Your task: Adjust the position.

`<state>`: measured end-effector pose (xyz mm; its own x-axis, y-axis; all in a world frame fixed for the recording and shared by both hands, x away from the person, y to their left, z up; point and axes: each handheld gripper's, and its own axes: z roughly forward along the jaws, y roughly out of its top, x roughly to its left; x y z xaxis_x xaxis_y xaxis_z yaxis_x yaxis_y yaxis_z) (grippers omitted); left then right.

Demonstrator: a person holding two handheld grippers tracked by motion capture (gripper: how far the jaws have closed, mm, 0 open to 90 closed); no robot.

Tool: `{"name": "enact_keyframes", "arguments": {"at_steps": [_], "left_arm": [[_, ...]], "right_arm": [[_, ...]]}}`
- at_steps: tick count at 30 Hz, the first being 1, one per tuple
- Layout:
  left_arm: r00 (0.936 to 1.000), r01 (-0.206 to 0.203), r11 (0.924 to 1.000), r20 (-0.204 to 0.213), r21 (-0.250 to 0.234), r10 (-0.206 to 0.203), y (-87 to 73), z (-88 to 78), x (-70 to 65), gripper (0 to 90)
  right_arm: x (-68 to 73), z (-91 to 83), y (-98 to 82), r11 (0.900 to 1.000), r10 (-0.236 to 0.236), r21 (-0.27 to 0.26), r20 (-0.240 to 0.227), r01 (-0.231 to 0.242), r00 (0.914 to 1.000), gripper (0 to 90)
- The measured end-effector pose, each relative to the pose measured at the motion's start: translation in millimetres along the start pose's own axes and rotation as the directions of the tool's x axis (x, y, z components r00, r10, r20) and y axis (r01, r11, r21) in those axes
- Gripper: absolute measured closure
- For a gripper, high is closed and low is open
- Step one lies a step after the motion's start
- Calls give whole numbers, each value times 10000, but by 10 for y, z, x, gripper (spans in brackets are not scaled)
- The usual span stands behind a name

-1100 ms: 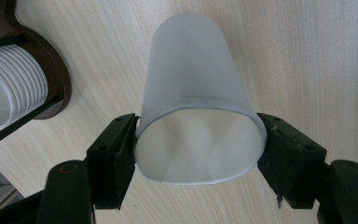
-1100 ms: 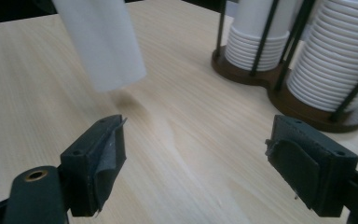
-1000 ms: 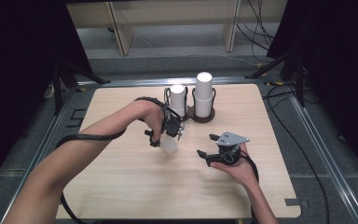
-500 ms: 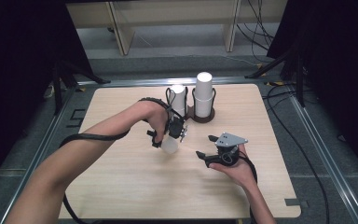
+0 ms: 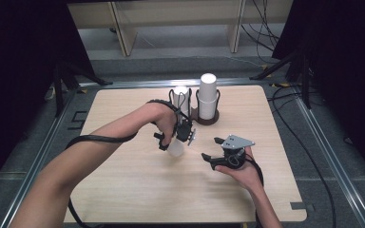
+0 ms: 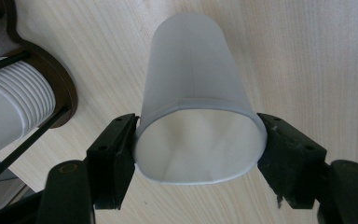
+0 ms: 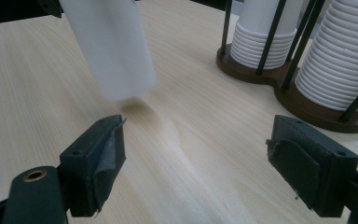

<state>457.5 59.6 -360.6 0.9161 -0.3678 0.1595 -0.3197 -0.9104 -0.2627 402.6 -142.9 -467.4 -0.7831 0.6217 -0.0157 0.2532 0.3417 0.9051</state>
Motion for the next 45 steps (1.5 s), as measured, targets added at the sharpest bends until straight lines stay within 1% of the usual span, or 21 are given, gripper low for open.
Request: {"name": "enact_keyframes", "arguments": {"at_steps": [2,4,6,10,14,15,16,20,22,23,25,28,32,33,34,36,37,39,40,41,45], "left_arm": [[9999,112,9999,85,-126,-111,15,6,-10,313],[9999,-71,10000,-100,-8,71,26,3,-3,312],[10000,56,9998,72,-181,-55,33,7,-10,312],[9999,-137,9999,-61,9,137,42,2,0,312],[10000,-84,10000,-9,-2,84,44,-11,1,312],[9999,-100,9999,4,35,100,48,-18,1,312],[10000,-31,9999,-5,-98,31,51,-11,-7,312],[9998,-211,9998,-39,7,211,71,-20,-3,312],[10000,38,9999,87,-160,-37,77,-15,-18,312],[9997,-255,9997,-70,-11,255,84,-19,-1,312],[9996,-262,9997,-63,-21,262,88,-21,1,312],[9997,-234,9997,-8,-25,234,95,-33,0,312],[9998,-187,9998,31,-56,187,98,-36,-15,312],[9996,-268,9996,-6,-30,268,100,-42,-9,312],[9994,-330,9995,-49,-22,330,104,-46,-3,312],[9997,-242,9997,77,-62,243,111,-54,-9,312],[9997,-257,9996,22,-100,257,115,-52,-9,312],[9996,-279,9996,-29,-57,279,123,-51,-11,312],[9998,-143,9999,121,-7,143,123,-56,-16,312],[9991,-428,9991,-23,4,428,132,-64,8,312],[9995,-317,9995,-24,-81,317,137,-70,5,312]], "right_arm": [[-5,7,-6,10000,-20,-13,-54,20,10000,192],[-9,5,-9,10000,-47,-14,3,47,10000,192],[-12,3,-10,10000,-65,-70,30,65,10000,192],[-19,-4,-5,9999,-92,-91,96,93,9999,192],[10,9,1,10000,-23,-44,-67,23,10000,192],[14,20,3,9998,-204,-90,-83,204,9998,192],[31,33,6,9998,-185,-19,-166,185,9997,192],[99,101,43,9991,-419,-65,-447,416,9981,203],[134,135,75,9982,-594,-121,-595,587,9965,218],[155,150,91,9977,-667,-179,-681,656,9954,227],[192,185,118,9956,-906,-300,-718,887,9933,238],[235,251,136,9958,-895,-295,-896,872,9920,252],[275,342,151,9923,-1197,-440,-997,1158,9878,261],[290,355,150,9940,-1065,-376,-1065,1031,9886,262],[295,371,151,9930,-1168,-323,-1056,1140,9875,263],[326,409,143,9921,-1250,-264,-1096,1228,9861,269],[348,411,142,9939,-1103,-118,-1207,1097,9865,270],[370,450,138,9897,-1430,-166,-1081,1421,9838,269],[380,465,135,9885,-1511,-155,-1067,1504,9827,268],[393,475,132,9880,-1545,-112,-1074,1542,9821,268],[429,507,121,9871,-1598,-66,-1019,1600,9819,267]]}}
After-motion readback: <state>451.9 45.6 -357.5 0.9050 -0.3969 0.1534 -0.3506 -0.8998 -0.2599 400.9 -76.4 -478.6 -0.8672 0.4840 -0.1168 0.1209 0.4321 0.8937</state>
